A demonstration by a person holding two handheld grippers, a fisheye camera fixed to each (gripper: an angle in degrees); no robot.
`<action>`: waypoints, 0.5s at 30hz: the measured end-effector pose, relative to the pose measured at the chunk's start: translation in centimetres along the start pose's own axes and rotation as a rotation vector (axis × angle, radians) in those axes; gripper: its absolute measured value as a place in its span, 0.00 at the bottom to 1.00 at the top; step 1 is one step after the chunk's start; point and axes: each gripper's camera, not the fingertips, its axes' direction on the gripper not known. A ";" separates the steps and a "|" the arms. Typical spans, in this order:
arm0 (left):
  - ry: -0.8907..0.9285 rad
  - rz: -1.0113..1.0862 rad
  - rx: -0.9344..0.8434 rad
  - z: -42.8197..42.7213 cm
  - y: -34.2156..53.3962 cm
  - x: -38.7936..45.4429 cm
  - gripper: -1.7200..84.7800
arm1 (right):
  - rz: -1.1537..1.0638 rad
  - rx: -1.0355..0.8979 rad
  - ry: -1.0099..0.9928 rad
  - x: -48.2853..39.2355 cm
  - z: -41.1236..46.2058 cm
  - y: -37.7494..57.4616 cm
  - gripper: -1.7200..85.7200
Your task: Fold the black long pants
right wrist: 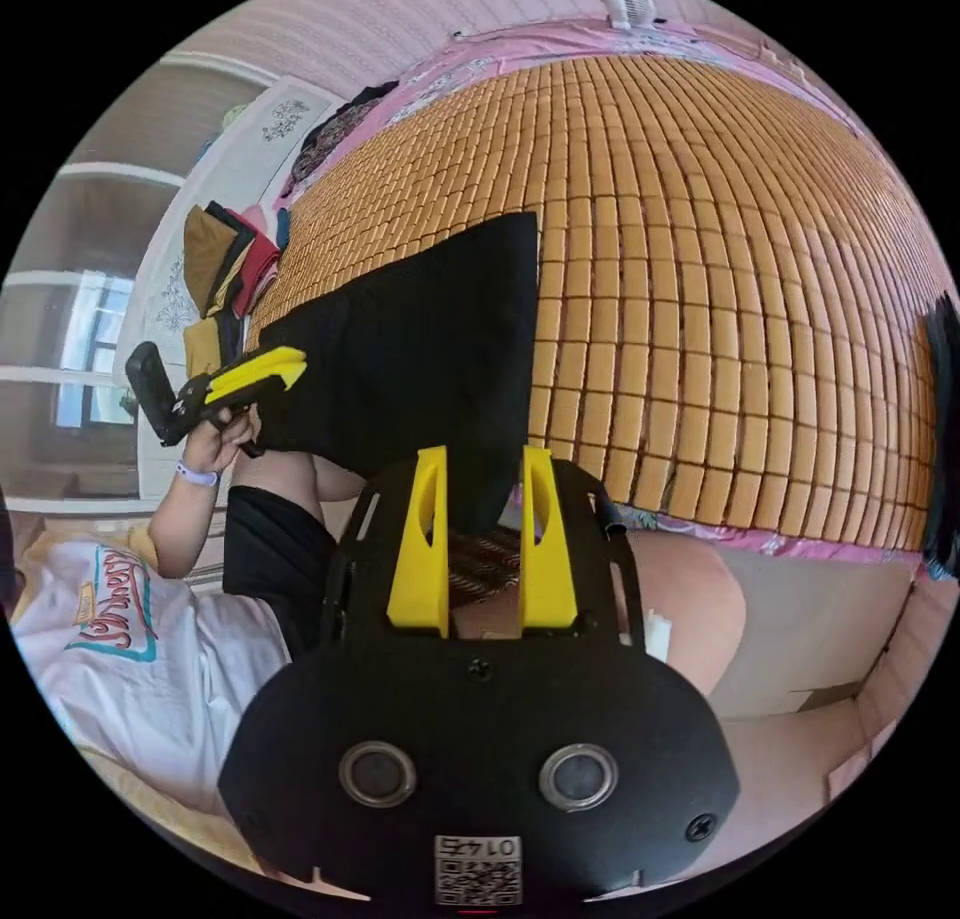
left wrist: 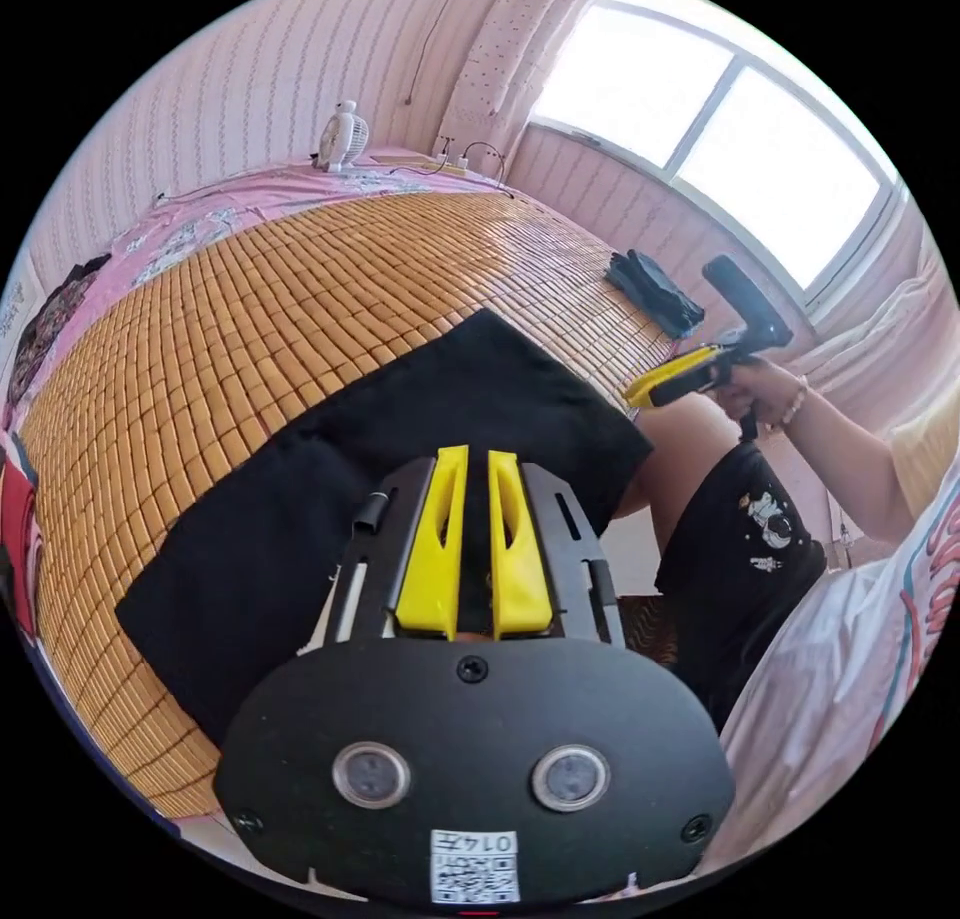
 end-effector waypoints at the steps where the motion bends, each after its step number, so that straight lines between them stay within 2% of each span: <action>1: 0.005 0.009 0.004 0.4 -1.1 -0.2 0.08 | 0.009 -0.007 -0.024 0.5 0.0 0.2 0.16; 5: 0.067 0.024 -0.010 4.6 -8.8 -1.2 0.09 | 0.034 -0.101 -0.106 3.0 0.6 0.3 0.15; 11: 0.013 0.030 -0.039 12.3 -18.3 -0.5 0.12 | 0.051 -0.262 -0.144 5.8 1.5 0.2 0.09; 15: -0.010 0.024 -0.165 17.7 -21.4 0.1 0.11 | 0.025 -0.322 -0.165 7.0 1.2 0.9 0.05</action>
